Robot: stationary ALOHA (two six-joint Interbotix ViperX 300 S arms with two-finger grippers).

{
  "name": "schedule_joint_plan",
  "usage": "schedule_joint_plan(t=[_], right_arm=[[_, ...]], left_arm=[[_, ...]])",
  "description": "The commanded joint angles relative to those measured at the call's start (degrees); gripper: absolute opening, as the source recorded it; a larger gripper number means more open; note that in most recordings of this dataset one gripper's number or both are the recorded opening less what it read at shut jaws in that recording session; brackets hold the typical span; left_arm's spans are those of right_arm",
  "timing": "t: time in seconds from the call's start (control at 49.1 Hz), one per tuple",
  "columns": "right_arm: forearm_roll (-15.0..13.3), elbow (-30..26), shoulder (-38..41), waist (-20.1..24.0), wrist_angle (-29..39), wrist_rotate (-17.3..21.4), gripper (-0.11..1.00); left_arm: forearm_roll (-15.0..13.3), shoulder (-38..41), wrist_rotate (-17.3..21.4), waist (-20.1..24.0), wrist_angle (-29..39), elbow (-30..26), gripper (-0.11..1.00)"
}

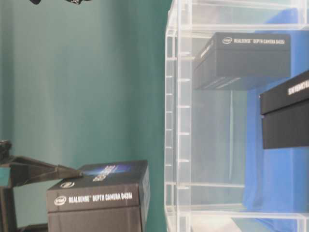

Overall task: Take out the box from the case.
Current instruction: 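Carry the box over the case front wall to the table left of the first box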

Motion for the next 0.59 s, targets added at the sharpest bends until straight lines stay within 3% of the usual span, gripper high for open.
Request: schedule_joint_plan(t=[0.0,0.57], right_arm=[[-0.1,-0.5,-0.7,0.2,-0.2,-0.1,0.93],[-0.1,-0.4,-0.9,1.0,-0.1,-0.1,0.93]], left_arm=[[0.9,-2.0,-2.0,-2.6,0.4,-0.6,0.6],[1.3,-0.4,-20.2,-18.6,2.5,-1.4,0.6]])
